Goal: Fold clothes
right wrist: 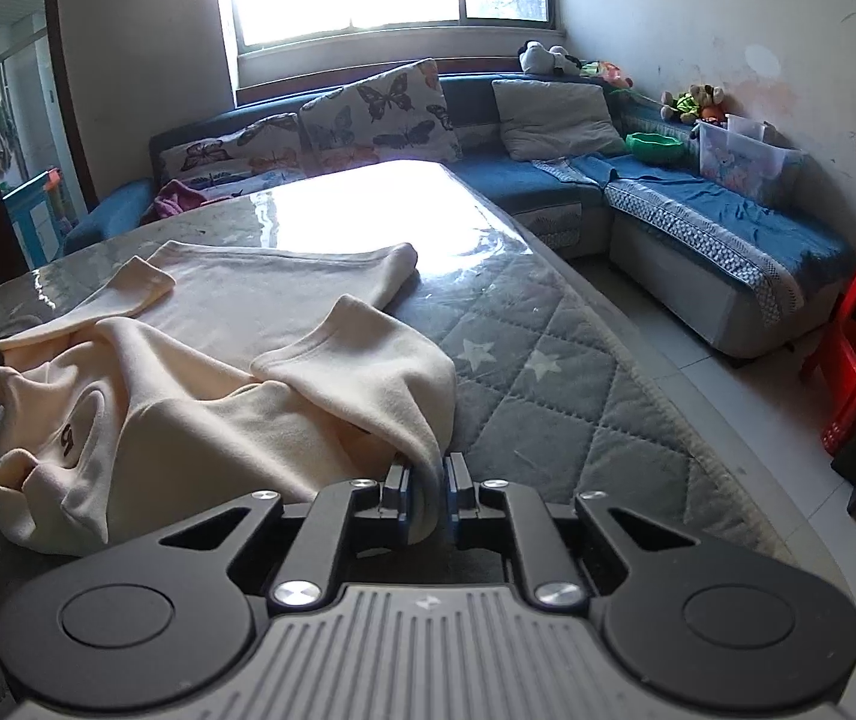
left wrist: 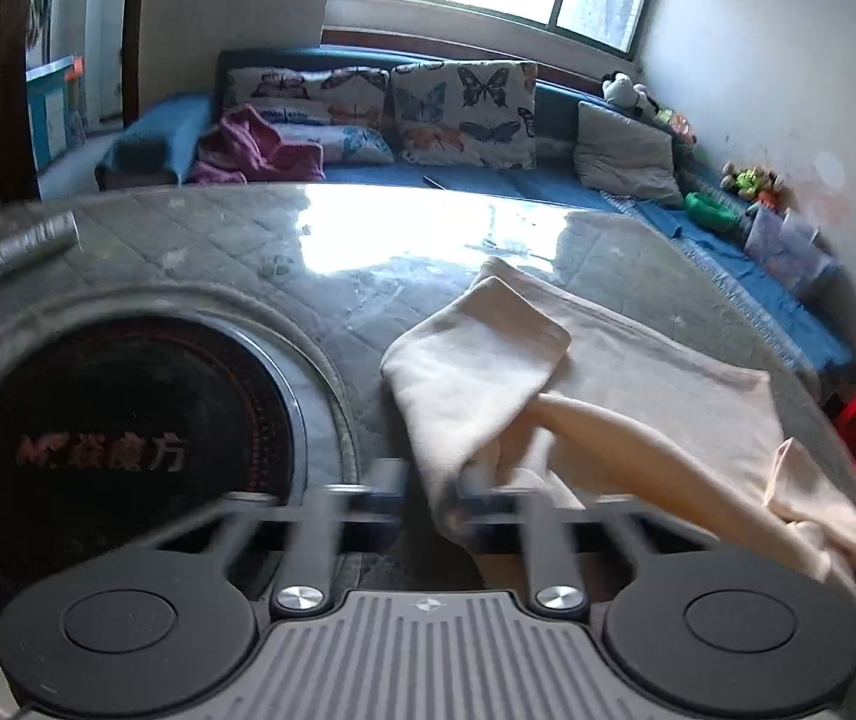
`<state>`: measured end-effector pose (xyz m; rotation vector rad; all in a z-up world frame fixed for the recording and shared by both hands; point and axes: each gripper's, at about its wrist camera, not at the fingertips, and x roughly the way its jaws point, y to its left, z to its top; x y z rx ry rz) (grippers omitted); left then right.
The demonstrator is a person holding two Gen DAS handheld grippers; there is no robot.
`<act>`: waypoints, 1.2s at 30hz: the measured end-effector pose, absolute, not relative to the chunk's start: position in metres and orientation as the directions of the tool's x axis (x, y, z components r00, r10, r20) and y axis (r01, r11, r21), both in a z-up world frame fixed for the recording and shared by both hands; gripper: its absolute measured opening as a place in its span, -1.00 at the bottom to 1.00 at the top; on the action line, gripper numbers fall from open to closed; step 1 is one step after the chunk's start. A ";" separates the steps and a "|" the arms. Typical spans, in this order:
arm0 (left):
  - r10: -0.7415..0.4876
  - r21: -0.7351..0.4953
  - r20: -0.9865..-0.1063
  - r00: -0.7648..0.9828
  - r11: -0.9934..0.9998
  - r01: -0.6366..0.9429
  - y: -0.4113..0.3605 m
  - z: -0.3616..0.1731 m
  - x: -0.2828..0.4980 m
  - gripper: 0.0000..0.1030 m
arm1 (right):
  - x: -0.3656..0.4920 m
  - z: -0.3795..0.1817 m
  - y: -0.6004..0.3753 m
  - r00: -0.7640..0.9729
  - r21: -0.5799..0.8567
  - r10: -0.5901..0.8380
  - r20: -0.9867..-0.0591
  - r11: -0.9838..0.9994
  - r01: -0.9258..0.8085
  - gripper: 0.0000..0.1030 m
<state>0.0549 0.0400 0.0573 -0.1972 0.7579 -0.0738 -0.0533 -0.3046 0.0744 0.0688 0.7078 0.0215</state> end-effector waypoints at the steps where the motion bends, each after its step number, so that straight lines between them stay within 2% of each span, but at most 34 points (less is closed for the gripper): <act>1: -0.146 -0.217 -0.665 0.733 0.976 -0.002 0.044 0.058 0.051 -0.94 | -0.053 0.074 -0.304 0.762 0.067 0.043 -0.647 0.998 0.001 -0.87; 11: -0.107 -0.251 -0.634 0.766 0.965 -0.073 0.095 0.075 -0.012 -0.95 | -0.056 0.085 -0.301 0.788 0.023 0.024 -0.616 1.000 -0.012 -0.89; 17: -0.075 -0.236 -0.672 0.737 0.965 -0.116 0.121 0.072 -0.076 -0.95 | -0.059 0.093 -0.295 0.797 0.007 0.049 -0.602 0.998 -0.056 -0.89; 21: -0.081 -0.249 -0.705 0.704 0.958 -0.139 0.132 0.062 -0.111 -0.94 | -0.063 0.084 -0.283 0.759 -0.025 0.075 -0.647 0.992 -0.120 -0.88; 26: -0.069 -0.223 -0.734 0.676 0.964 -0.144 0.136 0.056 -0.126 -0.73 | -0.075 0.086 -0.279 0.724 -0.056 0.100 -0.682 0.981 -0.188 -0.73; 28: -0.060 -0.213 -0.723 0.688 0.967 -0.140 0.136 0.060 -0.125 -0.35 | -0.080 0.090 -0.277 0.713 -0.072 0.109 -0.693 0.973 -0.219 -0.67; 29: -0.053 -0.207 -0.716 0.696 0.968 -0.139 0.136 0.062 -0.124 -0.29 | -0.082 0.094 -0.276 0.715 -0.082 0.112 -0.690 0.969 -0.232 -0.65; 36: -0.064 -0.188 -0.679 0.731 0.978 -0.089 0.123 0.074 -0.102 -0.20 | -0.075 0.110 -0.253 0.731 -0.104 0.174 -0.660 0.942 -0.318 -0.65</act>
